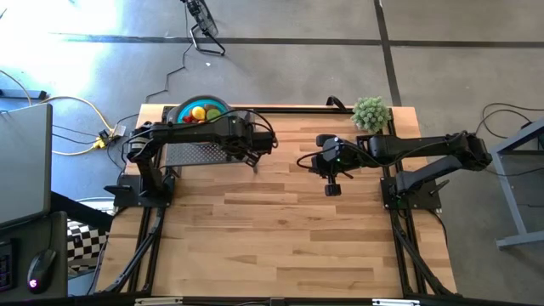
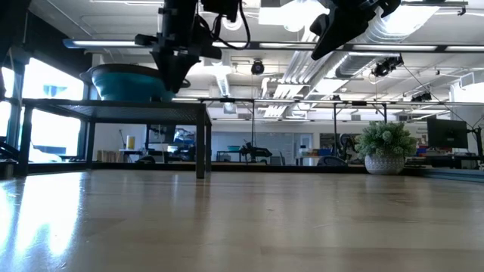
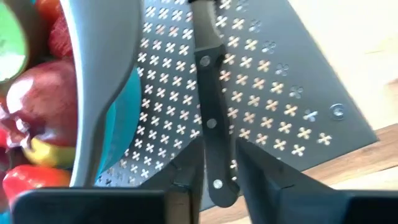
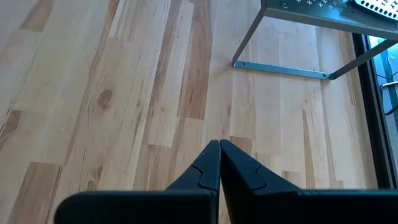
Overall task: Pick & Place Fruit
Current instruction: Put the black knife on the shelf, then return to Home Position
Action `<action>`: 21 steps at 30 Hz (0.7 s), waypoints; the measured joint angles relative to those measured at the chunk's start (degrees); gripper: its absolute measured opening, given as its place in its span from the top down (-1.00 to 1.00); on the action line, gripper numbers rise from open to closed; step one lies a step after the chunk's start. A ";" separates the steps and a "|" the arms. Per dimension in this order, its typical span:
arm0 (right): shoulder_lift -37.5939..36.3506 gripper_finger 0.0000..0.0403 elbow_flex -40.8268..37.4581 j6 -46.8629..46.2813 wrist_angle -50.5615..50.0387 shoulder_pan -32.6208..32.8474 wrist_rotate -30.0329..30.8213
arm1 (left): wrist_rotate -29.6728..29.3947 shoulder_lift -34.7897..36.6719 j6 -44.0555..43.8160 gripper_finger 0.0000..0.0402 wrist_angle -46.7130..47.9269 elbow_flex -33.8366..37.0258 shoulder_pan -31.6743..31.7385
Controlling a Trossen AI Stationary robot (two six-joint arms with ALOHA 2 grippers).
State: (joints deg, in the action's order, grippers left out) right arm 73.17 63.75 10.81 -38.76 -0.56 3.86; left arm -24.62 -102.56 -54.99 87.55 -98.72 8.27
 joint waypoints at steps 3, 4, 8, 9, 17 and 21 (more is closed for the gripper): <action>0.00 0.99 0.00 0.00 0.00 0.00 0.00 | 0.02 0.00 1.19 0.74 -1.53 -0.24 -0.02; 0.00 0.99 0.00 0.00 0.00 0.02 0.00 | 0.24 0.00 1.60 0.81 -1.44 -0.72 -0.02; 0.00 0.99 0.00 0.00 0.00 0.02 0.00 | 1.73 0.04 4.22 0.98 -1.51 -4.05 -0.29; 0.00 0.99 0.00 0.00 -0.02 0.02 0.00 | 1.73 0.04 4.98 0.97 -1.57 -4.89 -0.63; 0.00 0.99 0.00 -0.28 -0.04 0.02 -3.40 | -0.92 0.63 14.33 0.99 -6.67 -6.58 -8.29; 0.00 0.99 -0.02 -0.50 0.67 0.08 -6.41 | -1.71 0.46 18.73 1.00 -14.03 -5.73 -12.82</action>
State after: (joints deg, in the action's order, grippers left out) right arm 73.17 63.72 10.30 -38.10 -0.48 -2.56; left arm -26.33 -102.10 -36.27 73.52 -104.44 -4.55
